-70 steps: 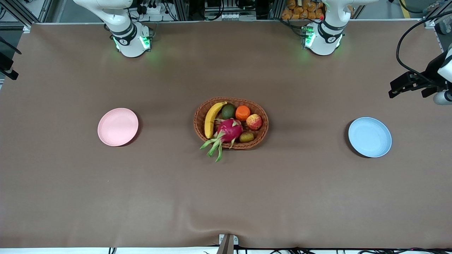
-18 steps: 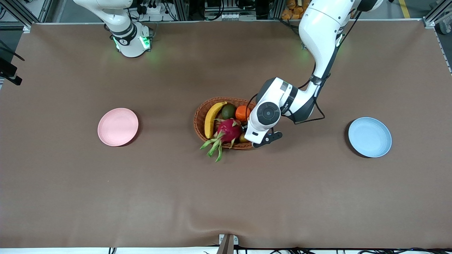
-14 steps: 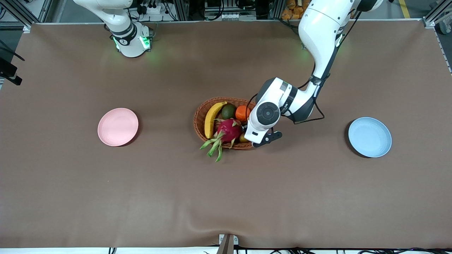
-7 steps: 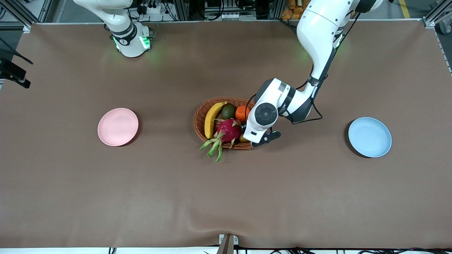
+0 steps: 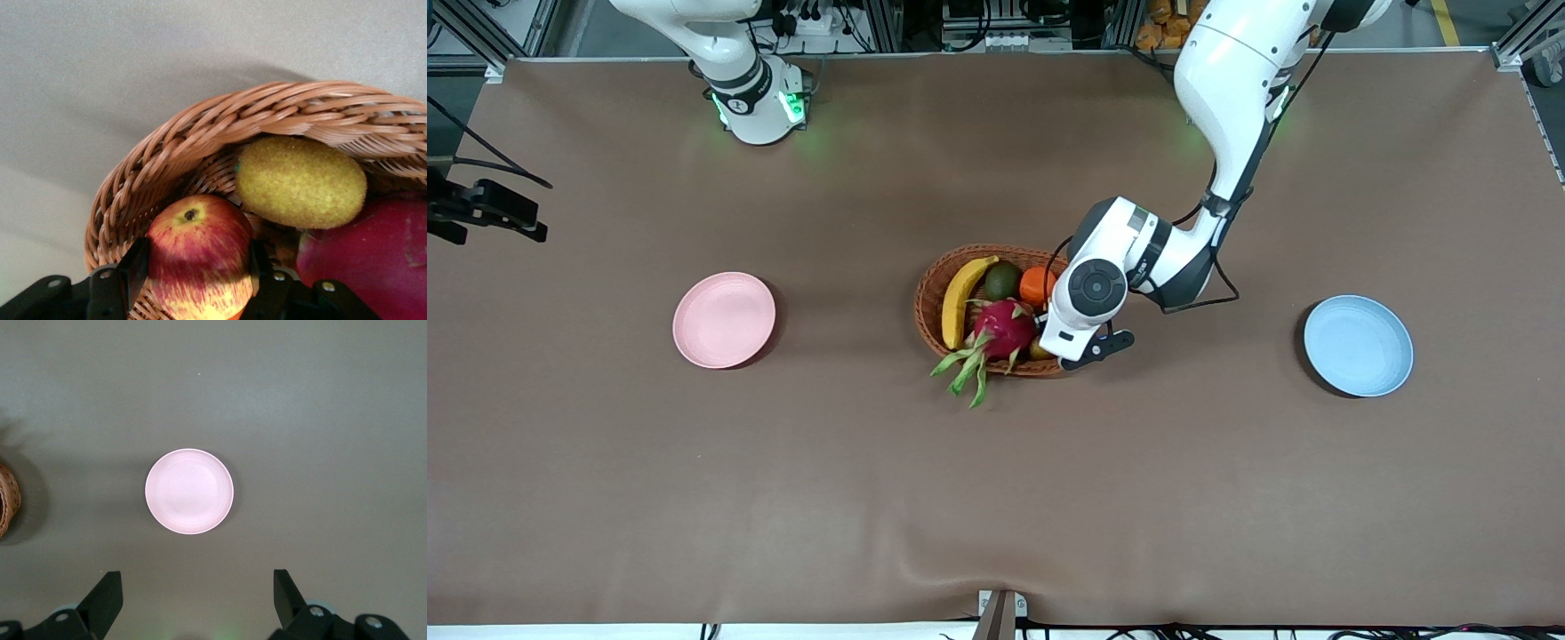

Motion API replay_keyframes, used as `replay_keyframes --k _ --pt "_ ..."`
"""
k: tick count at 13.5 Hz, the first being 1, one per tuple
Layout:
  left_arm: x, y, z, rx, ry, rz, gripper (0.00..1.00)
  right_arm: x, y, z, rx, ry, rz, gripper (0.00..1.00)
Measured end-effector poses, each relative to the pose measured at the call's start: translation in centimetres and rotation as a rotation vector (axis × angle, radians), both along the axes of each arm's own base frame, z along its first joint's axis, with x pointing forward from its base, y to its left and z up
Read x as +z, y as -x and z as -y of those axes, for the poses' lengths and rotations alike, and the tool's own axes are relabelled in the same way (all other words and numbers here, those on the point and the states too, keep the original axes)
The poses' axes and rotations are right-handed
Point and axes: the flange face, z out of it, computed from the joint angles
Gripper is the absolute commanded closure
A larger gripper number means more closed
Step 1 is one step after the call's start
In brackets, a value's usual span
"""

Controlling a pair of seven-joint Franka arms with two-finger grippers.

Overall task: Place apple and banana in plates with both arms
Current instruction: 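Lower the left gripper and close it on the red apple, then carry the apple to the blue plate while the right gripper reaches the basket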

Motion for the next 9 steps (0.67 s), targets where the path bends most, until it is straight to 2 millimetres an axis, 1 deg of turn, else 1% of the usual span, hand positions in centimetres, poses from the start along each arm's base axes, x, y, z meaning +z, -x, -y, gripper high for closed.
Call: replay_keyframes --k 1,2,4,5,7,9 --pt "0.2 -0.2 0.0 0.002 0.003 0.004 0.89 -0.5 -0.3 -0.7 0.015 -0.002 -0.011 0.00" --pt "0.7 -0.4 -0.1 0.005 0.006 0.008 0.90 -1.1 -0.6 -1.7 0.033 -0.003 -0.023 0.00" --pt "2.5 -0.9 -0.4 0.006 0.003 -0.001 0.90 -2.9 -1.4 -3.8 0.069 -0.007 -0.056 0.00" --pt "3.9 -1.2 -0.5 0.005 0.000 -0.010 0.90 -3.8 -1.8 -4.7 0.083 -0.014 -0.072 0.00" --pt "7.7 -2.1 -1.3 0.008 0.003 -0.012 0.90 -5.6 -2.6 -6.3 0.098 -0.058 -0.102 0.00" --pt "10.9 -3.4 -3.2 -0.020 0.027 -0.002 0.90 -7.3 -3.3 -7.9 0.113 -0.099 -0.123 0.00"
